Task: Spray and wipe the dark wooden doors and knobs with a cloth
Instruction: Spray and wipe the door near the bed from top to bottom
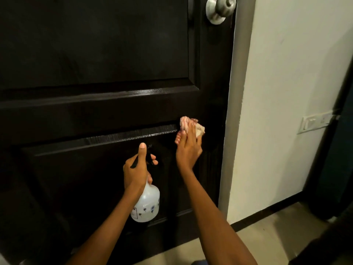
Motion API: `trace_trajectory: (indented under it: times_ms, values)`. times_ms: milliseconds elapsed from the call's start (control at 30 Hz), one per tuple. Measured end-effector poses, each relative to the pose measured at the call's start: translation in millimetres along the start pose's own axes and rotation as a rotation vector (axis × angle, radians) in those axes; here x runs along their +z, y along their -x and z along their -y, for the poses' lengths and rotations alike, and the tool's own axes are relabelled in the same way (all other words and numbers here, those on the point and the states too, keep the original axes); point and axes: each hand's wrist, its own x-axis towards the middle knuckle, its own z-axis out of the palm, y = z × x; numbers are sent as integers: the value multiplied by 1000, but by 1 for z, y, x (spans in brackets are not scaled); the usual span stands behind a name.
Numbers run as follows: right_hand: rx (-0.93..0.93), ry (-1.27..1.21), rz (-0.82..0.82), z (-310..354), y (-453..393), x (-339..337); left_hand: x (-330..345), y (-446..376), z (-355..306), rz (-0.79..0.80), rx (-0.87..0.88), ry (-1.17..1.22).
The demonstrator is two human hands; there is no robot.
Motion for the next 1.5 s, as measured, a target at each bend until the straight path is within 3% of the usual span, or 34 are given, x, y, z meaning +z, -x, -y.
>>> trace_trajectory:
  times_ms: [200, 333, 567, 700, 767, 867, 1000, 1033, 1100, 1200, 1300, 1400, 1500]
  values:
    - [331, 21, 62, -96, 70, -4, 5, 4, 1, 7, -11, -10]
    - [471, -153, 40, -97, 72, -1, 2, 9, 1, 11, -20, -15]
    - [85, -219, -6, -9, 4, -1, 1, 12, 0, 11, -5, -17]
    - [-367, 184, 170, -11, 14, 5, -2, 10, 9, 7, -19, -26]
    - [-403, 271, 237, -48, 33, 11, -3, 10, 14, 3, -24, -38]
    - [-137, 261, 231, -99, 67, 28, -7, 8, 21, -6, -37, -34]
    - [642, 37, 167, -150, 103, 41, -18, 11, 37, -22, -81, -54]
    - [758, 9, 171, -156, 106, 39, -21, 14, 42, -20, -90, -54]
    - [810, -82, 129, -150, 100, 36, -24, 17, 48, -25, -100, -57]
    - [671, -246, -5, -107, 91, 35, -30, 14, 55, -49, -108, -63]
    - [420, -347, -12, -65, 77, 39, -31, 16, 64, -40, -101, -71]
    - [105, -258, 92, -28, 46, 37, -23, 12, 67, -53, -82, -59]
    - [-149, -37, 121, -34, 27, 24, -11, 6, 68, -48, -91, -18]
